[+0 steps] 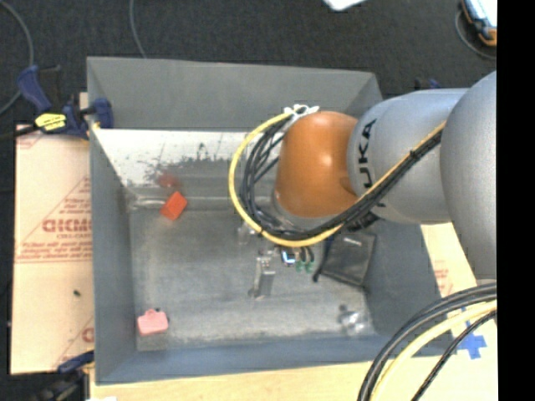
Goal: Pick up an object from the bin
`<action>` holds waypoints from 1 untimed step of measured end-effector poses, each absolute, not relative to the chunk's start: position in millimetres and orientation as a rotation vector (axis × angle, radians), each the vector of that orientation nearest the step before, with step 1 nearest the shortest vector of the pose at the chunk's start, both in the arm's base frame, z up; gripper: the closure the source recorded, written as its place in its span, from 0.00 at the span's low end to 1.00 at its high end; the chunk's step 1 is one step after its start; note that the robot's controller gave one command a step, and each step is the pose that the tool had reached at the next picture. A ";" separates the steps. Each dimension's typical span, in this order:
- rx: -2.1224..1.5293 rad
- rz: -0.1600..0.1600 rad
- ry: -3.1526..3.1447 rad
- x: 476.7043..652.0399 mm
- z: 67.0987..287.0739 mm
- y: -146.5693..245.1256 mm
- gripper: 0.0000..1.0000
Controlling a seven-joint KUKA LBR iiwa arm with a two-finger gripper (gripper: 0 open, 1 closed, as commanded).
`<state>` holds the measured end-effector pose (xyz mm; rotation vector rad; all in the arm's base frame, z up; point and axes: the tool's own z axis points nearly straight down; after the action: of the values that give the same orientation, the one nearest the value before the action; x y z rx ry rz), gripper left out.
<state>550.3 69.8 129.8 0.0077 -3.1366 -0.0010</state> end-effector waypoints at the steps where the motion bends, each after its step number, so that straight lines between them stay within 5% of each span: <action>1: 0.002 -0.002 -3.145 552.2 134.5 69.5 0.00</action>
Offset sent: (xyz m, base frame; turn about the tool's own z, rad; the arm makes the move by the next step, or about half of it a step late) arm 0.0766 -0.0946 -0.0598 -0.4345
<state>552.2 69.5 134.5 0.0019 -3.1445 -0.0023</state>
